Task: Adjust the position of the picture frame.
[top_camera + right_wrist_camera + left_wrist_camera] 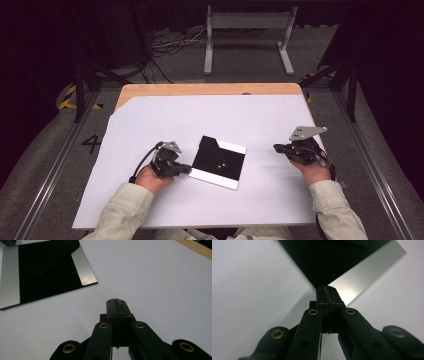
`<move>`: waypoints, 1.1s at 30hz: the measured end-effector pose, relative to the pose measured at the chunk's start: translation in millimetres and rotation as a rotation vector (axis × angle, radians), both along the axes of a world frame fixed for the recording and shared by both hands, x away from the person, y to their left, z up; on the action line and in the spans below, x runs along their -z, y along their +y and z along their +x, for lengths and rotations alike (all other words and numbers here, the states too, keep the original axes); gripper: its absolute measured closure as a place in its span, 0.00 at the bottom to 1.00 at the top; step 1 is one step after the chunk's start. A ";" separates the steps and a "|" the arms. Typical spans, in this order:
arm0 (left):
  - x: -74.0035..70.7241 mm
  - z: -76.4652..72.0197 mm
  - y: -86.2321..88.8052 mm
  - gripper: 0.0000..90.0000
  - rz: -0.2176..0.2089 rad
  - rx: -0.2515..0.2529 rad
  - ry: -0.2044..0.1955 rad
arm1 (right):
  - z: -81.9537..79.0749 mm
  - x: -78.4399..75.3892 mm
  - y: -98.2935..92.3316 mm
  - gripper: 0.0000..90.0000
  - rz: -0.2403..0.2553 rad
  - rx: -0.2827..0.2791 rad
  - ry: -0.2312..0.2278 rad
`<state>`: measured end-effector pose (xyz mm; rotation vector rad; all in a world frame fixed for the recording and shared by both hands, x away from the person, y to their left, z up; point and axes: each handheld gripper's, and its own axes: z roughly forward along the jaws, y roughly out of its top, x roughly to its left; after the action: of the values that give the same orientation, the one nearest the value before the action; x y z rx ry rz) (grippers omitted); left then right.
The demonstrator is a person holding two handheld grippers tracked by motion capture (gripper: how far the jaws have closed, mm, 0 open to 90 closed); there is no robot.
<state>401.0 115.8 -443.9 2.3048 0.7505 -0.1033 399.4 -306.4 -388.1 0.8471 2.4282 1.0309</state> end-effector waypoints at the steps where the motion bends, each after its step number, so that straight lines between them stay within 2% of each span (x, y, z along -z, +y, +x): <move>1: 0.0 0.0 0.0 1.00 0.000 0.000 0.000 | 0.0 0.0 0.0 1.00 0.000 0.000 0.000; 2: 0.0 -5.3 -14.1 1.00 -0.004 0.031 -0.002 | 0.0 -0.7 -0.8 1.00 0.000 0.002 -0.001; 3: 0.0 -5.3 -14.1 1.00 -0.004 0.031 -0.002 | 0.0 -0.7 -0.8 1.00 0.000 0.002 -0.001; 4: -0.3 -8.8 -25.0 1.00 -0.001 0.054 -0.008 | -0.3 -1.5 -2.1 1.00 0.002 0.006 -0.003; 8: -0.5 -13.6 -47.4 1.00 -0.002 0.095 -0.023 | -1.5 -3.1 -5.1 1.00 0.004 0.013 -0.007; 14: 0.2 -15.5 -75.8 1.00 -0.015 0.132 -0.043 | -4.0 -2.9 -9.0 1.00 0.005 0.026 -0.005; 19: -0.8 -11.3 -97.7 1.00 -0.006 0.172 -0.069 | -7.6 -1.7 -14.6 1.00 0.003 0.040 -0.002; 23: -0.5 -6.3 -114.0 1.00 -0.011 0.177 -0.081 | -9.9 -0.1 -18.9 1.00 0.003 0.049 0.003; 25: -1.3 -4.9 -125.3 1.00 0.000 0.178 -0.114 | -11.2 0.6 -20.6 1.00 0.003 0.055 0.007; 28: -1.4 -3.1 -138.5 1.00 0.001 0.184 -0.130 | -13.6 1.5 -23.0 1.00 0.002 0.062 0.009; 31: -1.5 -1.9 -142.1 1.00 -0.004 0.184 -0.133 | -15.0 1.9 -25.0 1.00 0.003 0.066 0.011; 33: -3.1 0.6 -136.7 1.00 -0.014 0.155 -0.136 | -15.6 2.1 -26.1 1.00 0.003 0.068 0.012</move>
<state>401.6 -20.9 -440.8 2.3279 0.5013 -0.0219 383.8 -332.5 -390.2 0.9329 2.3908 1.0077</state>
